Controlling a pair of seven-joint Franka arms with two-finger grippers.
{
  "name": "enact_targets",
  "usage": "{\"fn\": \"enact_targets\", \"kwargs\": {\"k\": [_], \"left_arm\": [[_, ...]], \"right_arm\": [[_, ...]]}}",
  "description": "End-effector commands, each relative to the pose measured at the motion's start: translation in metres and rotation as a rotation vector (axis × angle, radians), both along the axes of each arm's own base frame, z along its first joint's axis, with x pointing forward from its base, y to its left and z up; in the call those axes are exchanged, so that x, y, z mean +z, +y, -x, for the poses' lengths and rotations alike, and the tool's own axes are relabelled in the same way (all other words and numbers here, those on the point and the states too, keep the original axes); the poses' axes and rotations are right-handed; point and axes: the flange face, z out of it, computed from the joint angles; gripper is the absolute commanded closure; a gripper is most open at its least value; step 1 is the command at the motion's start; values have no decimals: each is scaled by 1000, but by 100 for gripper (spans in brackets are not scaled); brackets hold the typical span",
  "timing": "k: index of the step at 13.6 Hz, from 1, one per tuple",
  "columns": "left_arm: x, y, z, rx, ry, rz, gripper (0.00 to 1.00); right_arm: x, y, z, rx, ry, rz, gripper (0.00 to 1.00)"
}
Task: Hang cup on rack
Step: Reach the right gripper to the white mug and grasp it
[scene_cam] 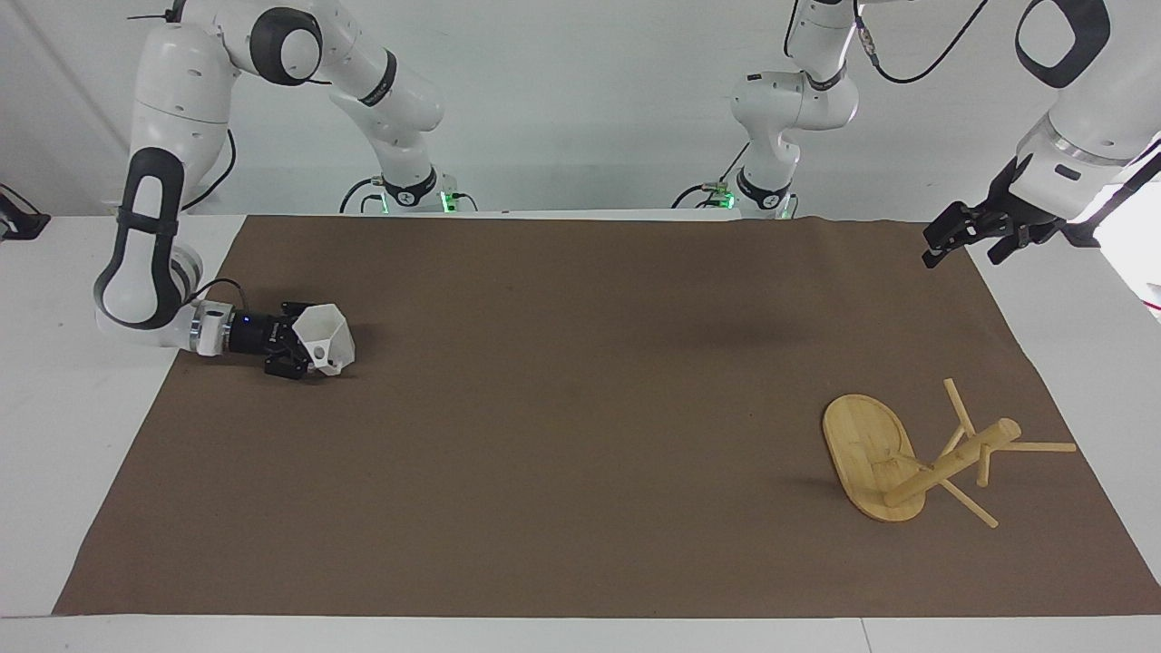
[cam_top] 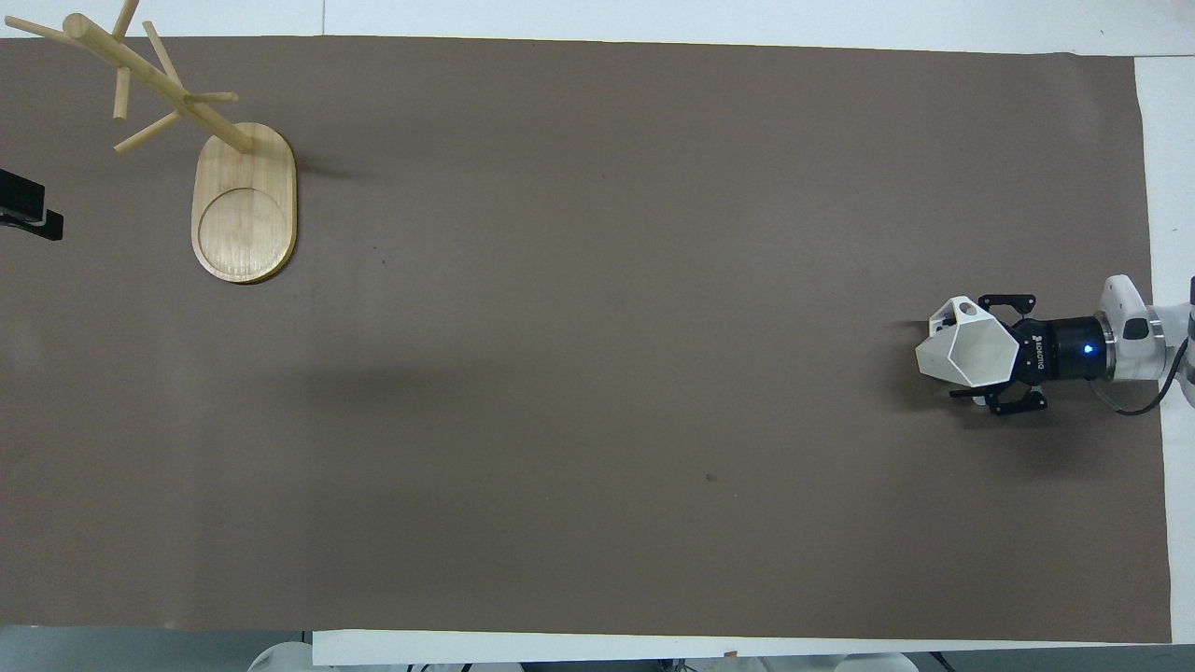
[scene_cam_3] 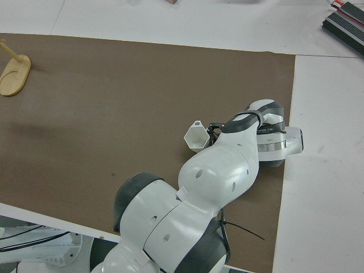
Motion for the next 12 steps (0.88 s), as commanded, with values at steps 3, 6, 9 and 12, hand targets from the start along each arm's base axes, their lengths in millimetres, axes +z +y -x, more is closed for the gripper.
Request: {"fn": "enact_targets", "kwargs": {"k": [3, 6, 9, 12], "left_arm": [[0, 2, 6, 12, -4, 6, 0], [0, 2, 6, 12, -4, 6, 0], [0, 2, 6, 11, -5, 6, 0], [1, 2, 6, 12, -6, 6, 0]], "right_arm": [[8, 7, 6, -5, -37, -33, 0], [8, 7, 6, -4, -32, -35, 30], [11, 20, -4, -6, -32, -43, 65], [18, 77, -35, -9, 23, -79, 70]]}}
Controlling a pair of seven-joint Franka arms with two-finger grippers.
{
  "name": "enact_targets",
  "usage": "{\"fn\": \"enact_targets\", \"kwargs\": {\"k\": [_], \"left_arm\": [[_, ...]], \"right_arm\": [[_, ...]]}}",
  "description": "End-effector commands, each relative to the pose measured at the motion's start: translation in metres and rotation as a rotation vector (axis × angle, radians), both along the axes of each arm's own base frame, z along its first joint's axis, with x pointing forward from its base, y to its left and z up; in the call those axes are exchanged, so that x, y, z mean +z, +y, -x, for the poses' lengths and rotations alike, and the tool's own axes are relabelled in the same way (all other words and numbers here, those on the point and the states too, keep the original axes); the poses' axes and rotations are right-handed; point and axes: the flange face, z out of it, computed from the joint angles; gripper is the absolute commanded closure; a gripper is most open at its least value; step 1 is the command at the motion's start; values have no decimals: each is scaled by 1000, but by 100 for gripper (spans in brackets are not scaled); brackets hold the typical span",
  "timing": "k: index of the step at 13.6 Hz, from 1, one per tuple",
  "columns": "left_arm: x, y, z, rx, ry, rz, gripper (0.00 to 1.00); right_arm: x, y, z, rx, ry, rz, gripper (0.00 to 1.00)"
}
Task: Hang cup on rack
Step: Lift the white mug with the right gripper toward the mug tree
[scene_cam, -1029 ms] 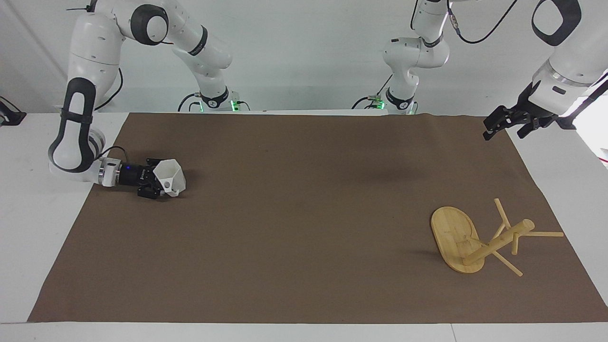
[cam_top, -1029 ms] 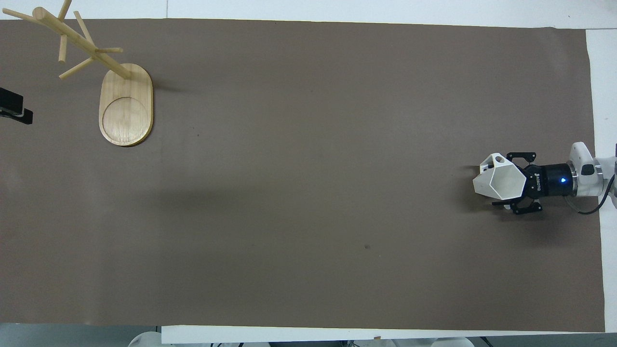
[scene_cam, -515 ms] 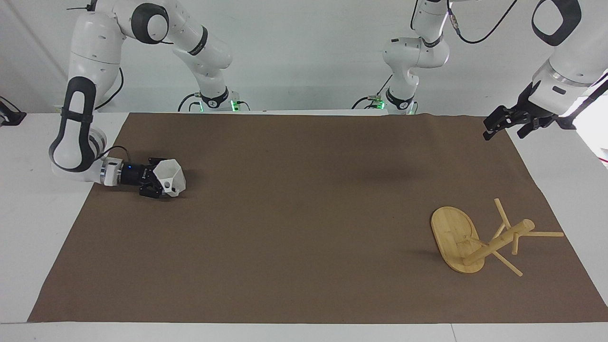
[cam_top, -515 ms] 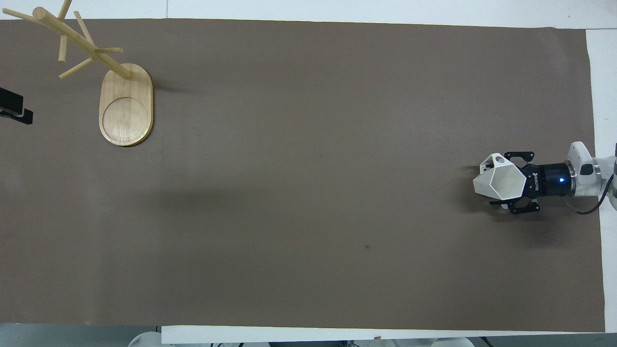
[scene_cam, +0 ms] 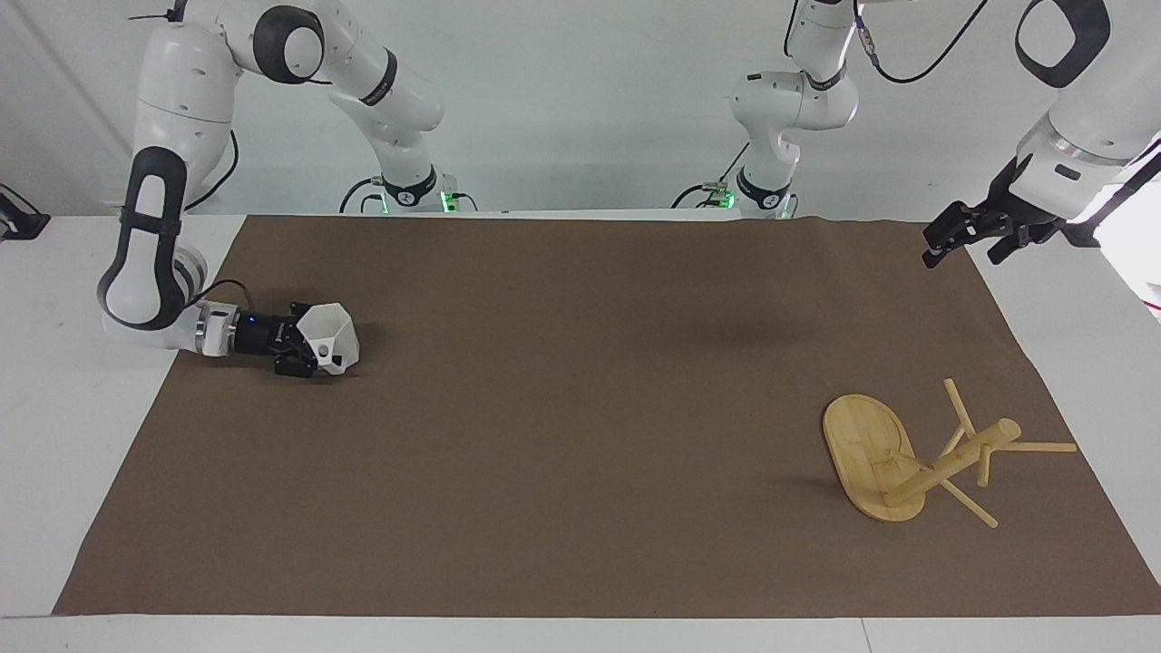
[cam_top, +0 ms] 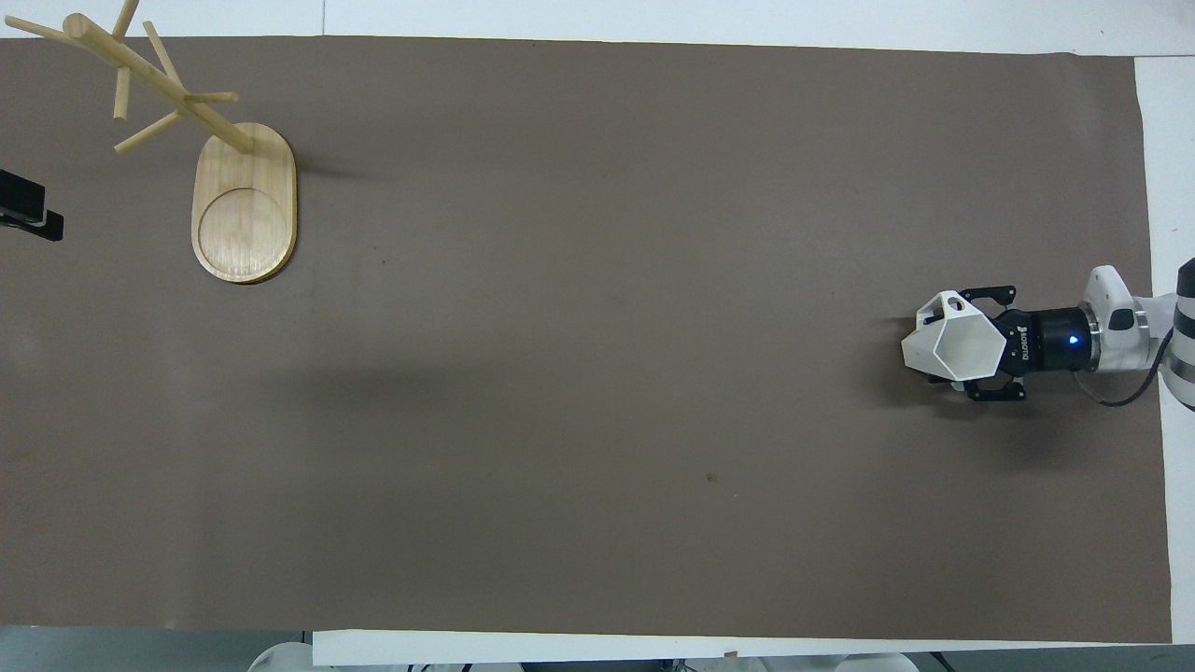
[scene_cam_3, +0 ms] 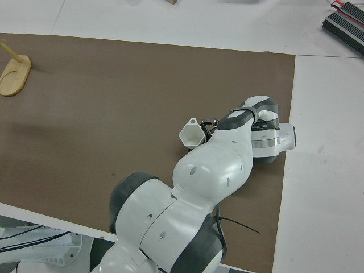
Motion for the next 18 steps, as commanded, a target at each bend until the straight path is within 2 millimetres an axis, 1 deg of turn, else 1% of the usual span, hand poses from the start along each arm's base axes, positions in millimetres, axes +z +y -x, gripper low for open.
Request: {"fn": "enact_targets", "kwargs": {"k": [1, 2, 3, 4, 5, 6, 7, 8, 9, 10, 11, 12, 13, 14, 15, 16, 17, 18], "left_arm": [[0, 1, 6, 11, -4, 6, 0], [0, 2, 6, 11, -5, 6, 0], [1, 2, 6, 11, -6, 6, 0], [0, 2, 6, 12, -6, 6, 0], [1, 2, 6, 11, -6, 6, 0], [1, 2, 7, 11, -4, 6, 0], [0, 2, 6, 11, -6, 6, 0], [1, 2, 6, 11, -6, 6, 0], [0, 2, 6, 11, -5, 6, 0], [1, 2, 6, 11, -6, 6, 0], [0, 2, 6, 11, -6, 6, 0], [1, 2, 6, 12, -11, 6, 0], [5, -1, -2, 12, -58, 5, 0], [6, -6, -7, 20, -98, 1, 0], [6, -18, -8, 32, -105, 2, 0], [3, -45, -7, 7, -116, 6, 0], [0, -76, -6, -1, -155, 15, 0], [-5, -98, -4, 28, -163, 21, 0]], "right_arm": [[13, 68, -27, -9, 52, -37, 70], [19, 96, -41, -27, 61, -44, 70], [32, 138, -60, -33, 54, -38, 70], [42, 172, -73, -54, 62, -19, 70], [53, 212, -84, -97, 85, -8, 70], [59, 247, -89, -127, 105, -11, 71], [67, 290, -94, -154, 118, -23, 71], [75, 339, -95, -168, 112, -31, 71], [82, 389, -90, -195, 116, -58, 71], [85, 427, -81, -226, 159, -74, 71], [89, 461, -69, -250, 189, -71, 72], [98, 493, -63, -269, 177, -63, 72], [105, 517, -58, -286, 151, -39, 72], [106, 541, -52, -314, 137, -11, 72], [108, 563, -46, -331, 145, -6, 72], [112, 586, -35, -339, 162, -1, 72], [113, 602, -29, -352, 174, 7, 72], [115, 607, -28, -365, 167, 14, 72]]}}
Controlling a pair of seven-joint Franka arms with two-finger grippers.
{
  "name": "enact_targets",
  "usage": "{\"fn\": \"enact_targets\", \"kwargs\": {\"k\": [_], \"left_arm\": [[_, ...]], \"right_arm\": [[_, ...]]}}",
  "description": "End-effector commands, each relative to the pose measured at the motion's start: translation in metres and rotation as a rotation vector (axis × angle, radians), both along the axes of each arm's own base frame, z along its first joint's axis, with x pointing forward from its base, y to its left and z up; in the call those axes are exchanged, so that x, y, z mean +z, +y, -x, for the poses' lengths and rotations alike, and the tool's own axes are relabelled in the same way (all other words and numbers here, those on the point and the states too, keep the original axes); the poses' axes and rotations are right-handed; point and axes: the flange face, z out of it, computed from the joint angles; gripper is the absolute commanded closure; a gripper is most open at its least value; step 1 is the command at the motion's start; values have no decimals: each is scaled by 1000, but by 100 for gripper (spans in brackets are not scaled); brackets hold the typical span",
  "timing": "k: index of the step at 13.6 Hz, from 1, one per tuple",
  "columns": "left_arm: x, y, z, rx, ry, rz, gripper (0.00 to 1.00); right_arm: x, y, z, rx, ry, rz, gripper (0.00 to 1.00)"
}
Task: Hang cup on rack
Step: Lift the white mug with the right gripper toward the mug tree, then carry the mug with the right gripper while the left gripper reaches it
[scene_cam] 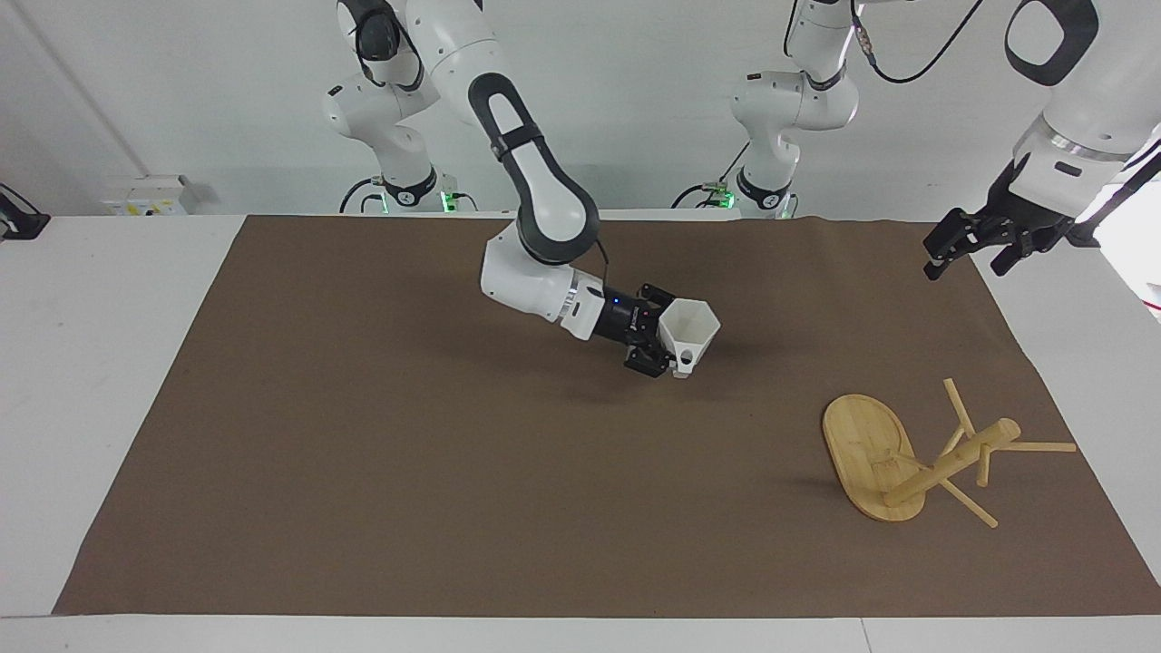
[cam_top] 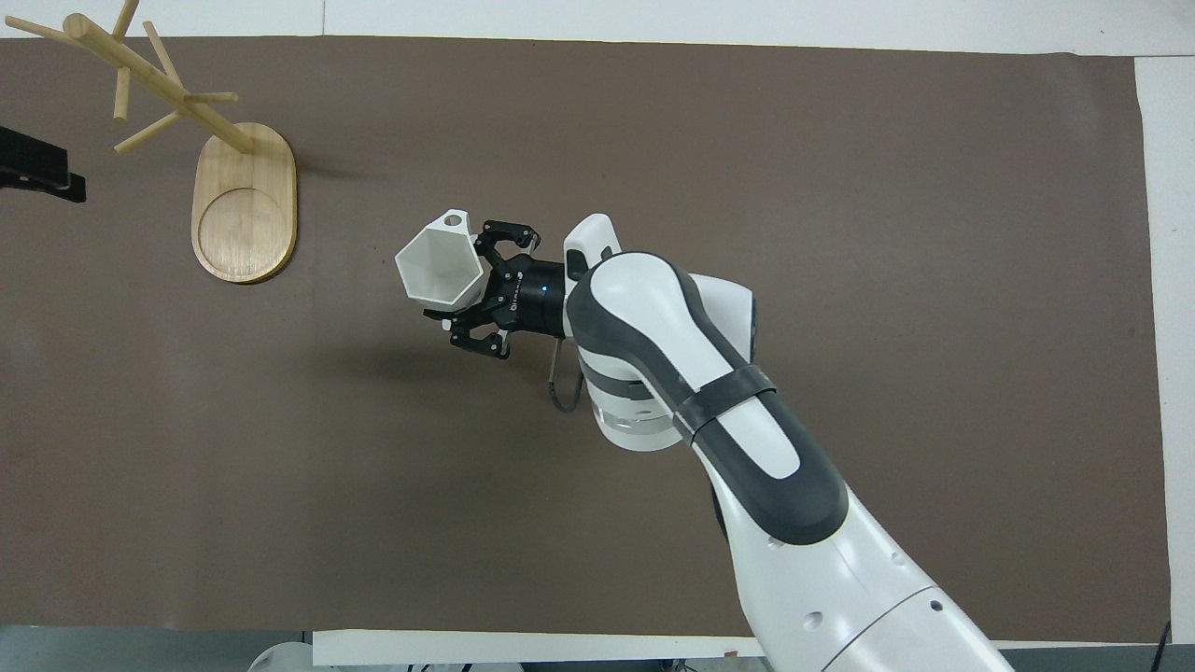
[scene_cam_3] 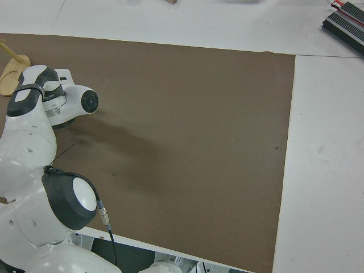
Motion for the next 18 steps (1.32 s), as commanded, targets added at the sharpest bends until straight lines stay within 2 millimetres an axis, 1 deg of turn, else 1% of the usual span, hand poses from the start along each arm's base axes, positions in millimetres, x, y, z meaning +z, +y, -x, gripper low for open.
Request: {"fn": "enact_targets", "kwargs": {"k": [1, 2, 4, 6, 7, 8, 9, 14, 15, 16, 17, 18], "left_arm": [[-13, -73, 14, 16, -32, 12, 0], [-18, -90, 15, 16, -36, 5, 0], [-34, -133, 27, 14, -18, 5, 0], [-56, -166, 41, -10, 7, -2, 0], [-67, -175, 46, -11, 21, -7, 0], [-77, -180, 48, -14, 25, -10, 0], [-91, -186, 51, -23, 32, -14, 0], [-131, -187, 57, -30, 51, -23, 0], [-140, -190, 61, -36, 64, -29, 1], [-145, -198, 67, -48, 71, -33, 2], [-150, -199, 68, -13, 76, -35, 19], [-154, -199, 70, 37, 82, -36, 73]], "right_arm": [[-3, 16, -5, -43, 21, -8, 72], [-2, 18, -4, -40, 19, -10, 72], [-3, 18, -4, -39, 14, -5, 72], [-4, 17, -4, -39, 15, -3, 72], [-4, 17, -4, -39, 13, -3, 72], [-4, 17, -4, -37, 12, -3, 72], [-4, 17, -4, -38, 12, -2, 72], [-5, 17, -4, -38, 13, -1, 72], [-5, 17, -4, -37, 12, -1, 72], [-5, 17, -4, -38, 13, -1, 72], [-5, 17, -4, -38, 13, -1, 72], [-5, 17, -4, -38, 13, -1, 72]]}}
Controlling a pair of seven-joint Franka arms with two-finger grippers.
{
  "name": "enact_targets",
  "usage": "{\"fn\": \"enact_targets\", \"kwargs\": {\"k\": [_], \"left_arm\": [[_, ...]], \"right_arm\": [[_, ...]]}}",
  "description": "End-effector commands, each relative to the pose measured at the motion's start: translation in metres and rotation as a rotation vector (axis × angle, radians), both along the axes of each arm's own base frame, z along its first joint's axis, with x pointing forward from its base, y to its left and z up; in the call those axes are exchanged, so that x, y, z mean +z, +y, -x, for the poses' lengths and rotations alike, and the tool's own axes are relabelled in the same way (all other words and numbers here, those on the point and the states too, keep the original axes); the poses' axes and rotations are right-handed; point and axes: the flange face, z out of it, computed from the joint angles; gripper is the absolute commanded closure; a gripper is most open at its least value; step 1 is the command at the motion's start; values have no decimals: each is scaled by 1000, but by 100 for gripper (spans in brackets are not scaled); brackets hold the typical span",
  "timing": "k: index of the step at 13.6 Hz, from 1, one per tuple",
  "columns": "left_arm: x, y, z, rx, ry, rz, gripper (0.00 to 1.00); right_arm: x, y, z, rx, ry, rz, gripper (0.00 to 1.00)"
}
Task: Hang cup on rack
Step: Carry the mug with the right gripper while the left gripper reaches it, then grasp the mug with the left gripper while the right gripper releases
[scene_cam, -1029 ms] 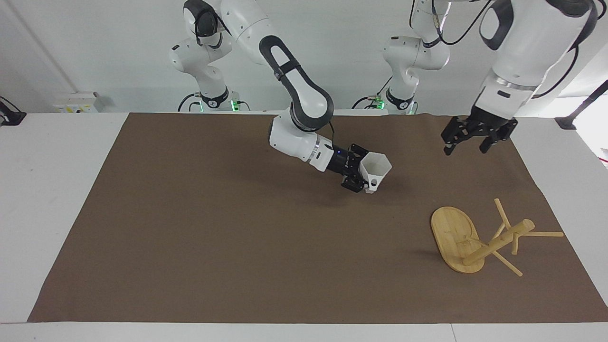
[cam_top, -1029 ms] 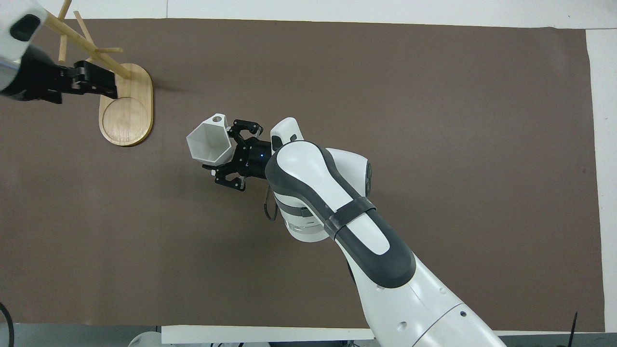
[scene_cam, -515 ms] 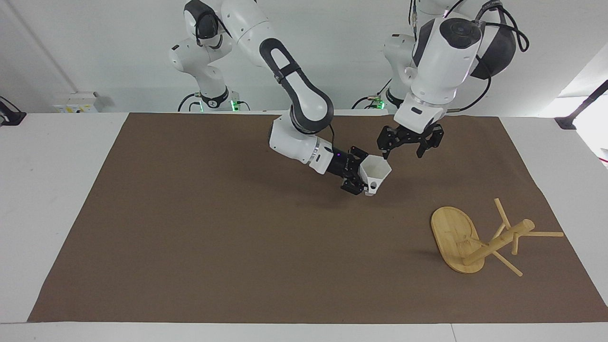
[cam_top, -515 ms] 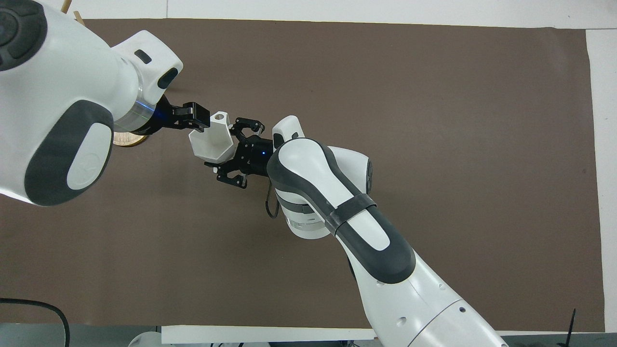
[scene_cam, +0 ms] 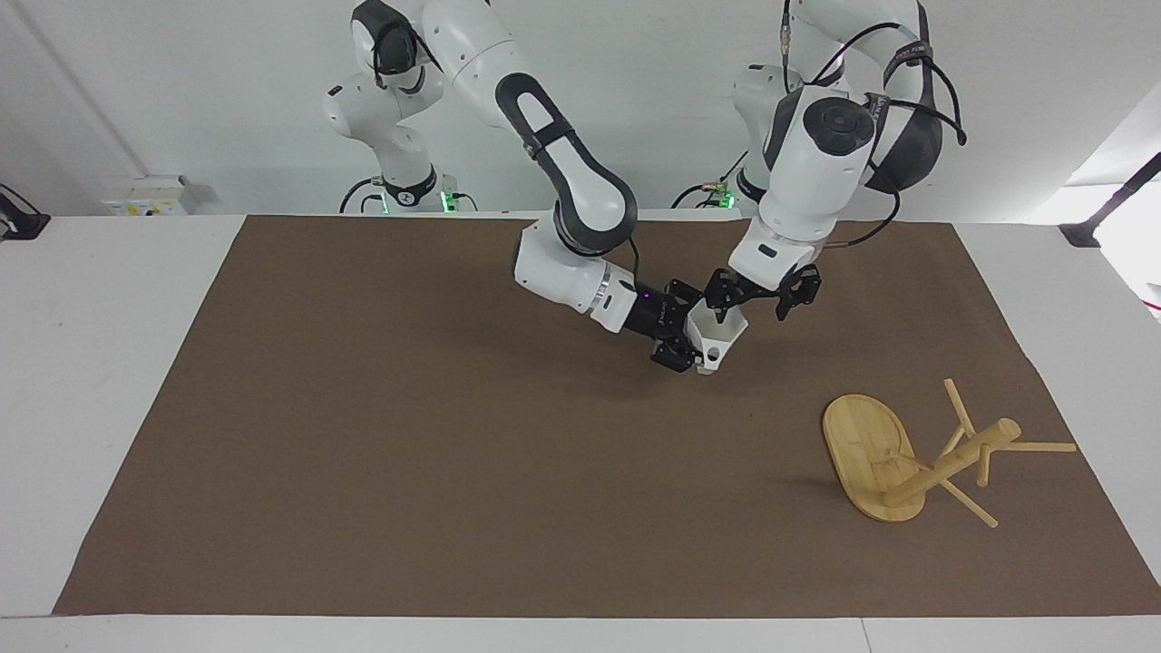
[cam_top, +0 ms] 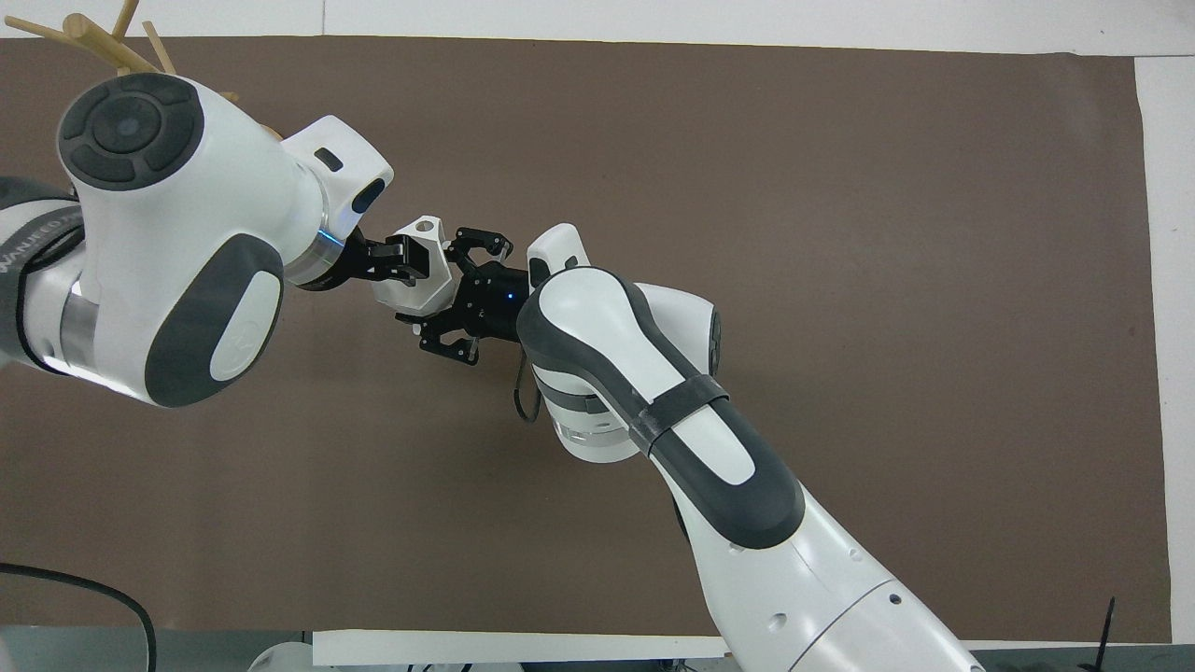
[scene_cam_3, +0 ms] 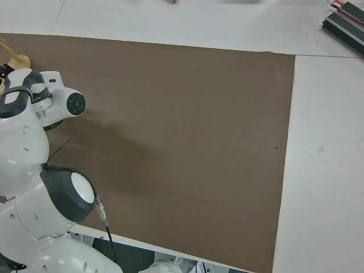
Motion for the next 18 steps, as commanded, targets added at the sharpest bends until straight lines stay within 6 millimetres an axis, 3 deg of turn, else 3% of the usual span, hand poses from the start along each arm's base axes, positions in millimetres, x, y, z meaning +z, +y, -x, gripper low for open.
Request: {"fn": "enact_targets", "kwargs": {"k": [1, 6, 10, 11, 12, 13, 17, 18], "left_arm": [[-10, -1, 10, 70, -18, -4, 100], [-10, -1, 9, 94, -25, 2, 100], [-12, -3, 9, 341, -25, 4, 100], [-12, -4, 9, 384, -25, 3, 100], [-12, -3, 9, 395, -23, 1, 100], [-11, -3, 10, 395, -21, -1, 100], [-9, -3, 6, 387, -45, 13, 100], [-8, -3, 3, 386, -58, 19, 100]], "right_arm": [[0, 2, -5, -19, 6, -13, 72], [1, 2, -5, -20, 5, -15, 71], [1, 1, -5, -23, 5, -13, 65], [1, 0, -5, -24, 5, -13, 50], [1, 0, -6, -29, 9, -16, 15], [1, -2, -7, -30, 7, -14, 0], [-1, -12, -14, -32, 5, -13, 0], [1, -29, -26, -48, 0, -17, 0]]}}
